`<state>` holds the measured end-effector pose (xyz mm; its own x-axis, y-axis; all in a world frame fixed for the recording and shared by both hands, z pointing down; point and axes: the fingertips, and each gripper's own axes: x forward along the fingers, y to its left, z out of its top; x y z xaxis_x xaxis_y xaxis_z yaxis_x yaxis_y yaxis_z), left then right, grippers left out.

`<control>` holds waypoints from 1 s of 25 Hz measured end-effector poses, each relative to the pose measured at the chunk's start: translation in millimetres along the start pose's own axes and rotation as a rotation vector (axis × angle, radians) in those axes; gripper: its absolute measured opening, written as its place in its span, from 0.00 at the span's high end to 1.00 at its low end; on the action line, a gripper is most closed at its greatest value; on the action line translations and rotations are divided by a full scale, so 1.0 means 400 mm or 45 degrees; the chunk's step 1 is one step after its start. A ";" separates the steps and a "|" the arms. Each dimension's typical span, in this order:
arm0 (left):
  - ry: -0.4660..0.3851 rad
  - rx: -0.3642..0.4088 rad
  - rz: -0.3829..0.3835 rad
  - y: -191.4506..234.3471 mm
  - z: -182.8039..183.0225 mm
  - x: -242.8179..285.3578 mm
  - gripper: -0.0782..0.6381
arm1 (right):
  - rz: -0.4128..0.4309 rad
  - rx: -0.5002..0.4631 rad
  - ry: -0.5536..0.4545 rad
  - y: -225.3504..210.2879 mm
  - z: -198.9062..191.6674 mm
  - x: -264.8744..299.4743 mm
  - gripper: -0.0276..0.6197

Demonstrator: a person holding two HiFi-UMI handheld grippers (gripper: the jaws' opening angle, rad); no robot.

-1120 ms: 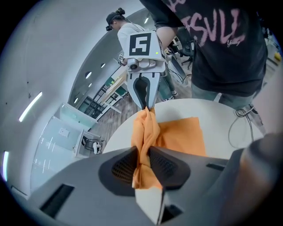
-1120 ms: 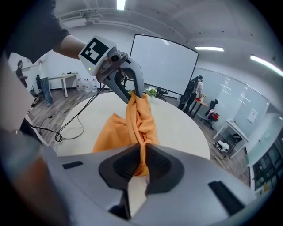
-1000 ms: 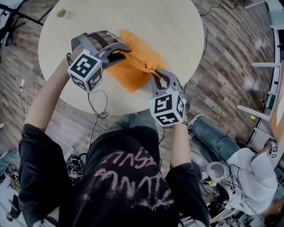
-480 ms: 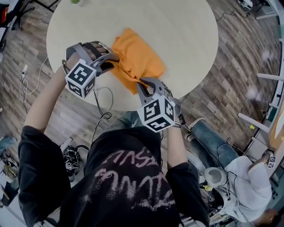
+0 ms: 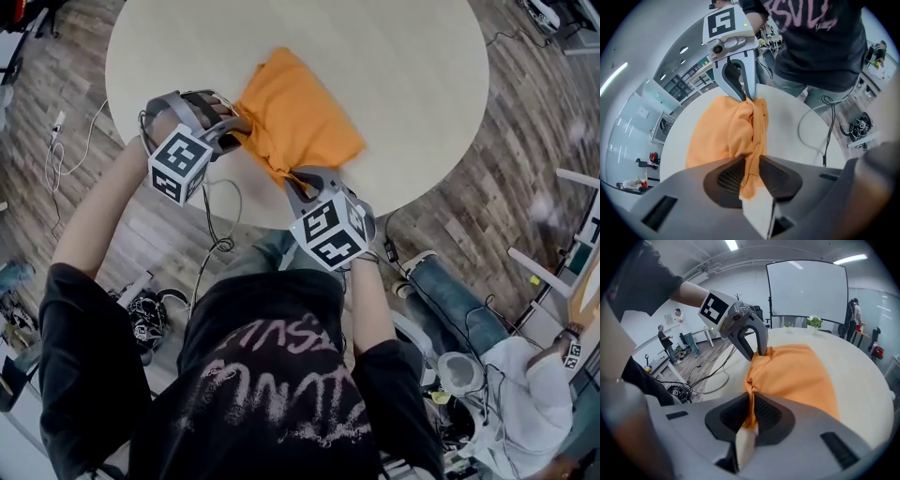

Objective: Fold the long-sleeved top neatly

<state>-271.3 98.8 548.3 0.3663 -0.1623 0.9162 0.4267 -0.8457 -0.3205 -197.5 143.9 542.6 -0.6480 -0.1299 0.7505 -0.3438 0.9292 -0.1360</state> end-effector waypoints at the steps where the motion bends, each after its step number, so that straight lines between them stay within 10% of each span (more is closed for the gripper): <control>1: 0.007 -0.001 -0.017 -0.013 -0.003 0.006 0.74 | 0.013 0.006 0.004 0.006 -0.003 0.009 0.90; 12: 0.028 -0.006 -0.031 0.015 -0.017 0.067 0.74 | 0.060 0.053 0.038 -0.046 -0.038 0.054 0.89; 25: 0.036 -0.152 0.221 0.290 -0.058 0.130 0.75 | -0.131 0.123 0.011 -0.294 -0.009 0.008 0.87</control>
<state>-221.7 -19.6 564.3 0.4016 -0.3235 0.8568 0.2575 -0.8579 -0.4446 -156.6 35.5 563.2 -0.6000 -0.2193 0.7693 -0.4721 0.8735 -0.1192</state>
